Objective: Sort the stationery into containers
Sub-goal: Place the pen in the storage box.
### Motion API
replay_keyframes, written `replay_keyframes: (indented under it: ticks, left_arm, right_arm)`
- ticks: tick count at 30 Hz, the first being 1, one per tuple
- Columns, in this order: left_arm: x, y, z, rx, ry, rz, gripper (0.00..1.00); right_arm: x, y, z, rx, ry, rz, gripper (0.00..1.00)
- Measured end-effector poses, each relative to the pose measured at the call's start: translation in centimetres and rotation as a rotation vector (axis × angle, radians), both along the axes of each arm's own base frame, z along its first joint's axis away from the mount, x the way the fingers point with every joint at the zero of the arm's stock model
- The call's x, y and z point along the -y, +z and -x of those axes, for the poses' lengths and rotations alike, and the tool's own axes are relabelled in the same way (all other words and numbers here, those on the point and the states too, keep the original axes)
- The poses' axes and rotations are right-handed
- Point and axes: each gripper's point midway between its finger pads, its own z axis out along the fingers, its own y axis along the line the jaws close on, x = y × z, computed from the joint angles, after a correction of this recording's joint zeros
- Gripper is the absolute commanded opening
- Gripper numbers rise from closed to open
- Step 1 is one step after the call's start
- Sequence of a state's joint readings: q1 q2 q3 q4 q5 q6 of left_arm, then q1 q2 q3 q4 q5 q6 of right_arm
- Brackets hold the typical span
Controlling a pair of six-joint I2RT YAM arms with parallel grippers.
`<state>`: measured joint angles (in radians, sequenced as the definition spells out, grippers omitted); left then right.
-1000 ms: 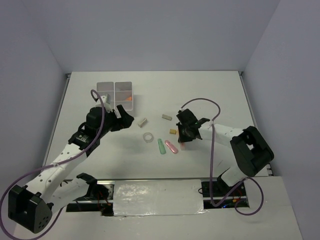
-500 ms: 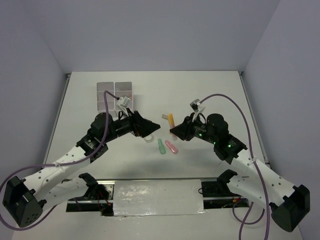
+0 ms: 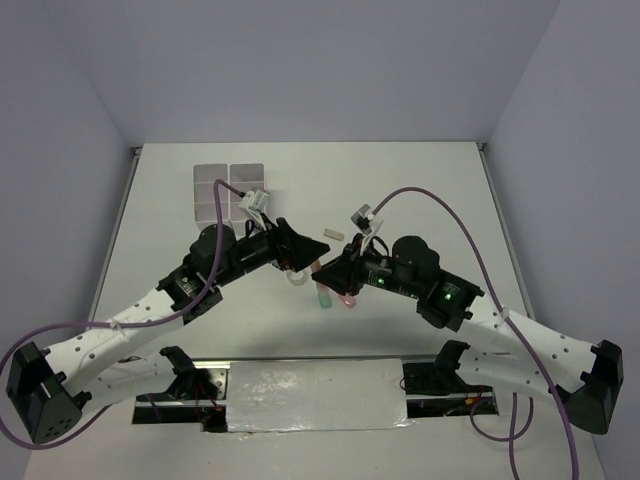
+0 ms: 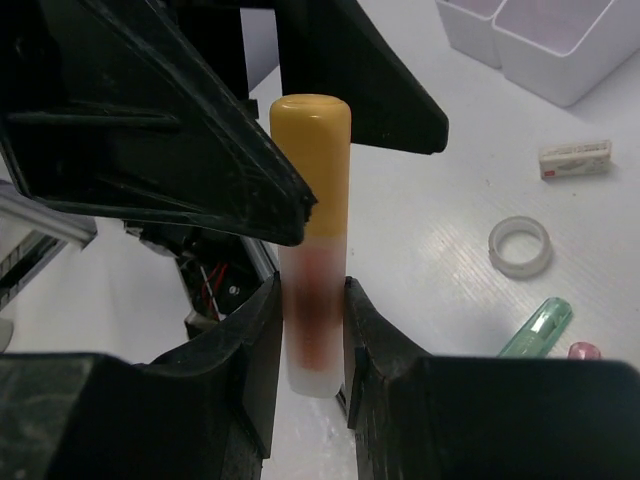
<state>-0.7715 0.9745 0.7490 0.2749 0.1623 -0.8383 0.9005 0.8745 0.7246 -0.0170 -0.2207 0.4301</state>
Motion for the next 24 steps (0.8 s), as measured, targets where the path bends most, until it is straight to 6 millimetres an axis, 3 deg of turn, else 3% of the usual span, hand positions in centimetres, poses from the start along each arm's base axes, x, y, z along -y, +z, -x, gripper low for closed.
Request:
replay_keyframes:
  ticks: [2, 3, 5, 8, 11, 13, 14, 16, 20, 24]
  left_arm:
    - [0.0, -0.3, -0.3, -0.012, 0.015, -0.015, 0.86]
    - [0.0, -0.5, -0.3, -0.016, 0.019, -0.018, 0.77]
    - [0.0, -0.7, -0.4, -0.024, 0.024, -0.024, 0.68]
    - [0.0, -0.7, -0.4, -0.023, 0.022, -0.025, 0.34]
    - [0.1, -0.8, -0.5, -0.018, 0.023, -0.029, 0.16]
    - [0.2, -1.1, -0.6, -0.012, 0.023, -0.043, 0.10]
    - [0.2, -1.3, -0.7, -0.012, 0.023, -0.050, 0.04]
    - [0.4, -1.5, -0.9, 0.007, 0.021, -0.062, 0.00]
    - [-0.1, -1.5, -2.3, 0.092, 0.080, -0.130, 0.00]
    - [-3.1, -0.2, -5.4, 0.233, 0.290, -0.222, 0.00]
  right_arm:
    - [0.1, 0.2, -0.3, 0.007, -0.022, -0.001, 0.00]
    - [0.1, 0.2, -0.4, 0.009, -0.034, 0.000, 0.00]
    - [0.3, 0.1, -0.8, 0.010, -0.060, 0.007, 0.00]
    - [0.5, 0.1, -1.5, 0.012, -0.103, 0.017, 0.00]
    - [0.3, 0.1, -1.9, 0.013, -0.121, 0.025, 0.04]
    - [0.2, -0.2, -2.0, 0.009, -0.128, 0.037, 0.17]
    - [0.2, -0.4, -2.1, 0.006, -0.130, 0.042, 0.56]
    - [0.0, -0.5, -1.9, 0.003, -0.119, 0.041, 0.99]
    - [-0.2, 0.5, -1.3, 0.028, -0.098, 0.008, 1.00]
    - [2.5, 0.7, -1.9, 0.055, -0.182, -0.010, 1.00]
